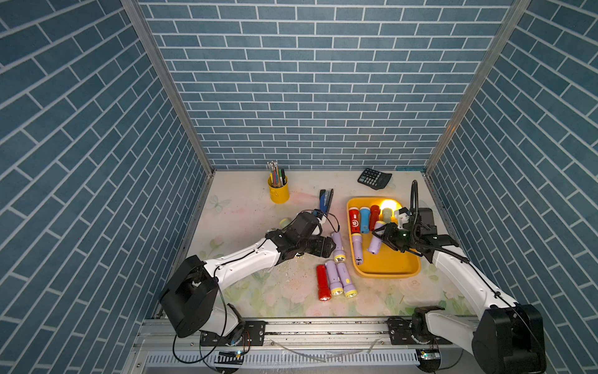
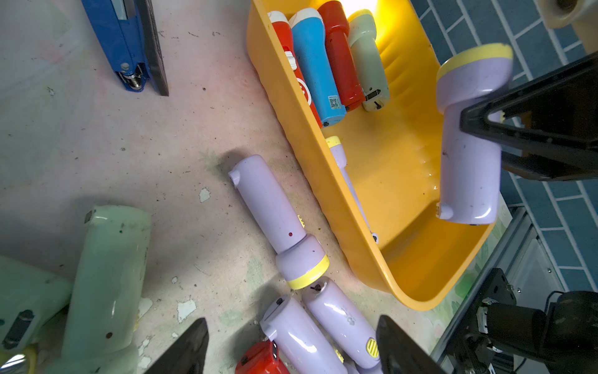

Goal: Put the flashlights into the storage boxes
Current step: Place the flashlight at the storage box.

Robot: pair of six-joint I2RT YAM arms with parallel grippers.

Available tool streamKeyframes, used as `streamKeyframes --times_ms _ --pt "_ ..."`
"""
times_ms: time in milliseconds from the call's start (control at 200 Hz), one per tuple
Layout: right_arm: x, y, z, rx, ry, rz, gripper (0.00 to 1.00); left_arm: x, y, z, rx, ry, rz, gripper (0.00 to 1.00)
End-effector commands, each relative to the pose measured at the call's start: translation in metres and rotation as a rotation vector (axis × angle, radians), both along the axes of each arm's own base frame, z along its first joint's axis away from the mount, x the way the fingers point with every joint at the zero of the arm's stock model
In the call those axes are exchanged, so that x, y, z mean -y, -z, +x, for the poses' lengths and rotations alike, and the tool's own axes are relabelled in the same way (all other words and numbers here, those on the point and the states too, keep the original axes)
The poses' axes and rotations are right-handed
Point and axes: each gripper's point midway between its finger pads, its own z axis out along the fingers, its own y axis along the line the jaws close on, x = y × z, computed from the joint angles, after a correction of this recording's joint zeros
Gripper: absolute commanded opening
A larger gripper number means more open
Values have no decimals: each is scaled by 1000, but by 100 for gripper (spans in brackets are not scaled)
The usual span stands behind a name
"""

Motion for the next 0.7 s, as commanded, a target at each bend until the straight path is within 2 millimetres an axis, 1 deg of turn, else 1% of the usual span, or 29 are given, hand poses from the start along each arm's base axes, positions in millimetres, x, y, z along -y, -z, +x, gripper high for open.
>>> streamKeyframes --times_ms 0,135,355,515,695 --pt "4 -11 -3 -4 -73 7 20 2 -2 4 6 6 20 82" --pt "17 0 -3 -60 -67 -5 20 4 -2 6 7 13 31 82" --pt "26 18 -4 -136 -83 -54 20 -3 2 7 5 1 66 83" --pt "28 33 -5 -177 -90 -74 20 -8 2 6 2 -13 78 83" --pt "21 40 0 -204 -112 -36 19 -8 6 5 -7 -28 57 83"
